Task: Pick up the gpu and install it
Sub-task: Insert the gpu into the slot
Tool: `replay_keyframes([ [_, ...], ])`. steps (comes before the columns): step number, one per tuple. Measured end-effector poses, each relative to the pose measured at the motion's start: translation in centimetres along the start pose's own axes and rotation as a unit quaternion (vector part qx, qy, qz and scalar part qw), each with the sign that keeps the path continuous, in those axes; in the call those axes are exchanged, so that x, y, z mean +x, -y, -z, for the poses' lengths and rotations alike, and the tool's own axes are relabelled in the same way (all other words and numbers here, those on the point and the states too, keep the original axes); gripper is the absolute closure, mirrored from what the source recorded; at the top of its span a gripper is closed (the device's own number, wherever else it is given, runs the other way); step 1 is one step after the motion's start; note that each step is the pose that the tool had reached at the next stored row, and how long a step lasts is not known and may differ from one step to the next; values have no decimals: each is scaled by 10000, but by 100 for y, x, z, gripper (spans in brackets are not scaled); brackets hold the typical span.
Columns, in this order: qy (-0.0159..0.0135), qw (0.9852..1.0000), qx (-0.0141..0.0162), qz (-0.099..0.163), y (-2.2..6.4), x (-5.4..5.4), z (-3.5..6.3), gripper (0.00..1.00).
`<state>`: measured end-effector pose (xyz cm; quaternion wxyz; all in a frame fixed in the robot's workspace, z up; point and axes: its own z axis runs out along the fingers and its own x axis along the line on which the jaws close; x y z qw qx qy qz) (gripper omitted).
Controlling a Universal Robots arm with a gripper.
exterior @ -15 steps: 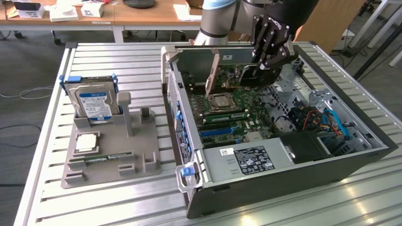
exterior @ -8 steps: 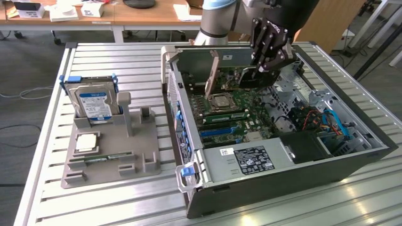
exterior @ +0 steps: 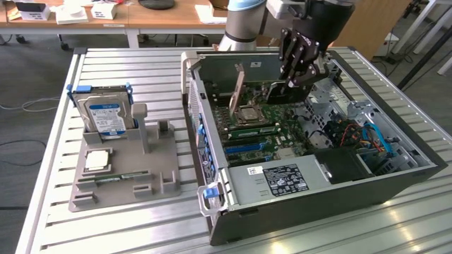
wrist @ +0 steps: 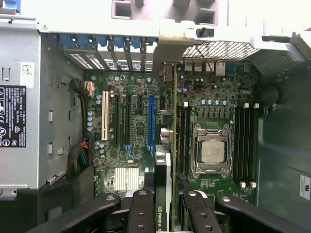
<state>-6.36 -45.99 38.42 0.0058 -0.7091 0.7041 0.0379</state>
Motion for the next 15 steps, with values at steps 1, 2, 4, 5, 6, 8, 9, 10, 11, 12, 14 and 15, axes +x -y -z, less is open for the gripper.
replay_keyframes([
  [1,0,10000,0,0,1,1,-19,73],
  [2,3,10000,0,0,2,4,-37,73],
  [4,7,10000,-1,1,4,13,-72,73],
  [5,10,10000,-2,0,4,16,-90,73],
  [6,11,10000,-4,0,5,19,-108,73],
  [8,13,10000,-7,0,7,24,-144,73],
  [9,14,10000,-9,0,7,26,-163,73],
  [10,13,10000,-11,0,8,28,-180,73],
  [11,14,10000,-13,0,9,29,-199,73],
  [12,15,10000,-14,0,10,30,-217,73],
  [14,14,10000,-15,0,12,34,-252,73],
  [15,14,10000,-16,-1,12,36,-272,73],
])
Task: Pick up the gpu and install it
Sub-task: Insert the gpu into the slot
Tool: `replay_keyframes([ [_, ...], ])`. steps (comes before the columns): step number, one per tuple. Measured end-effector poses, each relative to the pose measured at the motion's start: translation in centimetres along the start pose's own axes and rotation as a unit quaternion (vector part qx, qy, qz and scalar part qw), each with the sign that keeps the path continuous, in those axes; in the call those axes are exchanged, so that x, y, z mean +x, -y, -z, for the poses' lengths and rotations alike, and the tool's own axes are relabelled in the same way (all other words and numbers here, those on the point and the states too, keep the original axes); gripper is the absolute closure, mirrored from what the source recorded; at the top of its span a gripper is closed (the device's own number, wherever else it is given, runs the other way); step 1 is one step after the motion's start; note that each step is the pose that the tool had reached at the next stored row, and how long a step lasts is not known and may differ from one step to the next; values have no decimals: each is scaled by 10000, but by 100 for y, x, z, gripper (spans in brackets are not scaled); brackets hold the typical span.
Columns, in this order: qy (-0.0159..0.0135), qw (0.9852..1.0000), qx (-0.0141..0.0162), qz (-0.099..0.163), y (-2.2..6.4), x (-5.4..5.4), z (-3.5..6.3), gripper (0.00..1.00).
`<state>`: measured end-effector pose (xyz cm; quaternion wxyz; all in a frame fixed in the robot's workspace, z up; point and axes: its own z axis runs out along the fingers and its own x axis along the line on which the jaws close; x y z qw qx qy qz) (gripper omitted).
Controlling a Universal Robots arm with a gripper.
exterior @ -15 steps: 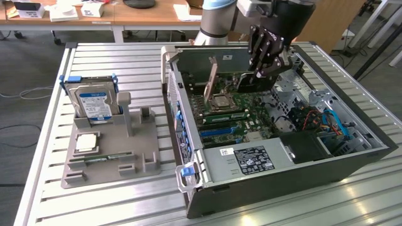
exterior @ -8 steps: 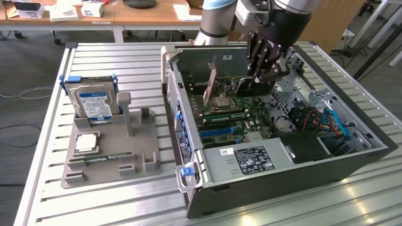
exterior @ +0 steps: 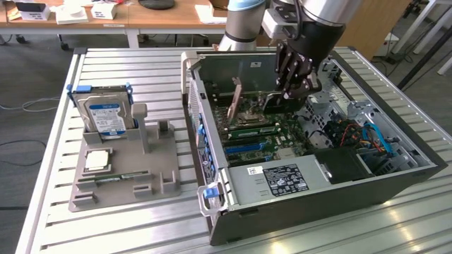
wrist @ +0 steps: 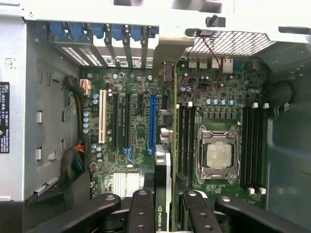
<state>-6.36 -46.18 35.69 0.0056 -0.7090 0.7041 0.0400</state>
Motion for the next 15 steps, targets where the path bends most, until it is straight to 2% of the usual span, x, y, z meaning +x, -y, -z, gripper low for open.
replay_keyframes([
  [15,0,10000,-43,-3,13,30,-271,73],
])
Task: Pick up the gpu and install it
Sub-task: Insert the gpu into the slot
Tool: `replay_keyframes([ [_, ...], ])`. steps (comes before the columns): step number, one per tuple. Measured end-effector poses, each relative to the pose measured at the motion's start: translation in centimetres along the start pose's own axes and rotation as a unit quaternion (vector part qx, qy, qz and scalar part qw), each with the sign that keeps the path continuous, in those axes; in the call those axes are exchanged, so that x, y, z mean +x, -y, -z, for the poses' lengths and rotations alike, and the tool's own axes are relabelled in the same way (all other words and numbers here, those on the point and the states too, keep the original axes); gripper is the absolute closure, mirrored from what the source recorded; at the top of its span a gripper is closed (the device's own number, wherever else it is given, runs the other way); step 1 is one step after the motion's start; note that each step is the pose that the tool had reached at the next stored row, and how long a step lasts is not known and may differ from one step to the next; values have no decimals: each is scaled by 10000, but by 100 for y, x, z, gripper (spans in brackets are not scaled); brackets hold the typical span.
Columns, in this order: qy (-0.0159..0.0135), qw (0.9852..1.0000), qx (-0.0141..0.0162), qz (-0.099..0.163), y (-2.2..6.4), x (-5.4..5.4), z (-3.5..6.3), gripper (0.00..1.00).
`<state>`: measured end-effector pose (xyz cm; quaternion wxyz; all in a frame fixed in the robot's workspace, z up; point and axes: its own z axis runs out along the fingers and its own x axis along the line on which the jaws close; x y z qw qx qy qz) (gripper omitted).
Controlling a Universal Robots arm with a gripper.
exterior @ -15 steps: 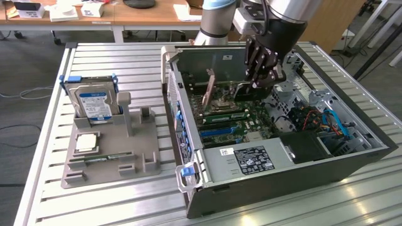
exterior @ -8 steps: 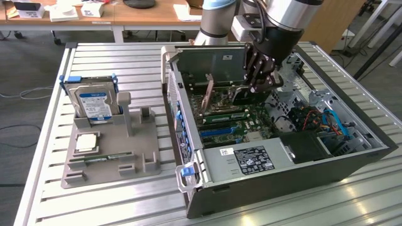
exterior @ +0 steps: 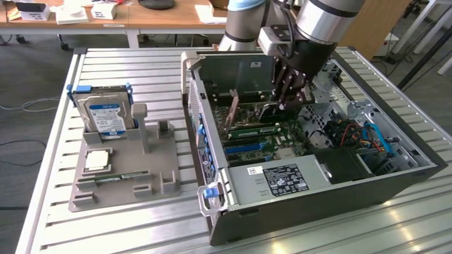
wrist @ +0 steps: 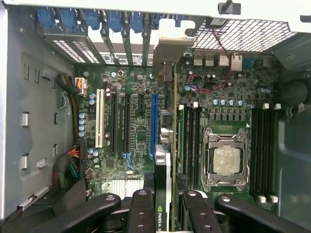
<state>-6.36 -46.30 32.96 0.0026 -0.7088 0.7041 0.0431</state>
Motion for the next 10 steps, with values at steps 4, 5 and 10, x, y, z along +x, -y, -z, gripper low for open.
replay_keyframes([
  [4,1,10000,-15,-1,4,7,-72,73],
  [5,0,10000,-19,-1,5,8,-90,73],
  [10,0,10000,-33,-2,10,15,-180,73],
])
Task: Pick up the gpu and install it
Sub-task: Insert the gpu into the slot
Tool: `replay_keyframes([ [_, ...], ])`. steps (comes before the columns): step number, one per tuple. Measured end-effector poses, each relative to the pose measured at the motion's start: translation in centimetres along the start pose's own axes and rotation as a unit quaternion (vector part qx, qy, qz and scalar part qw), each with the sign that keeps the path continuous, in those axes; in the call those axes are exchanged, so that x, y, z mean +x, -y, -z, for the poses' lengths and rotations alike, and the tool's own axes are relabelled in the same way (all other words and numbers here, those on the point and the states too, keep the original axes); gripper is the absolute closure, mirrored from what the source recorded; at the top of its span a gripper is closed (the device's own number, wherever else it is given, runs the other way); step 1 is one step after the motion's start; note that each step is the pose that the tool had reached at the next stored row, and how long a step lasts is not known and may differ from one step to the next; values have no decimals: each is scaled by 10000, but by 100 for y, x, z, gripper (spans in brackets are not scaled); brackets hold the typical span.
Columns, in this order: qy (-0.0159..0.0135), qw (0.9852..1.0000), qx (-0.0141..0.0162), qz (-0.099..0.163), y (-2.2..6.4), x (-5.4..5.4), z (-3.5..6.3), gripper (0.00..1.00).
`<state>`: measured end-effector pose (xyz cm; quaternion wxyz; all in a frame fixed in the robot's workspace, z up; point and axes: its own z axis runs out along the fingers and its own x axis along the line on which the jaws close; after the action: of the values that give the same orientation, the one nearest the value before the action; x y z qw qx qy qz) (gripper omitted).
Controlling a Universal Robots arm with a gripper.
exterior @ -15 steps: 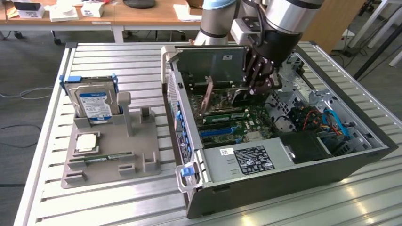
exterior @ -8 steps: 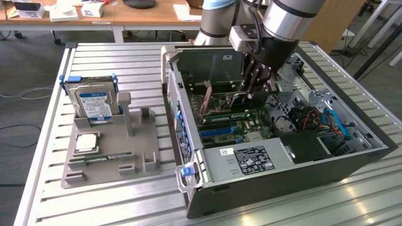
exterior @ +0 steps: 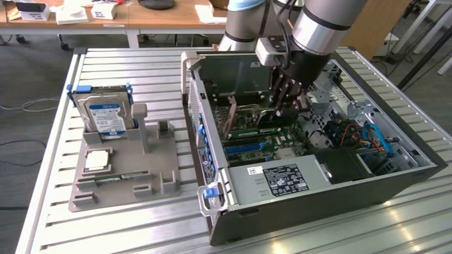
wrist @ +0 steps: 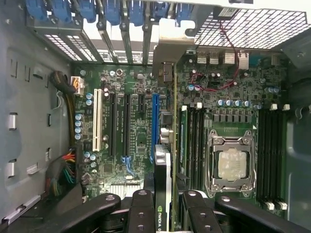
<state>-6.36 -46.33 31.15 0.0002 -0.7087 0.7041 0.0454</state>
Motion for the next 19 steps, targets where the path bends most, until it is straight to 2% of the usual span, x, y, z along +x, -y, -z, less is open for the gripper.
replay_keyframes([
  [8,2,10000,-23,-1,9,9,-142,73],
  [13,2,10000,-24,-1,10,10,-155,73],
  [19,3,10000,-24,-1,17,17,-263,73],
])
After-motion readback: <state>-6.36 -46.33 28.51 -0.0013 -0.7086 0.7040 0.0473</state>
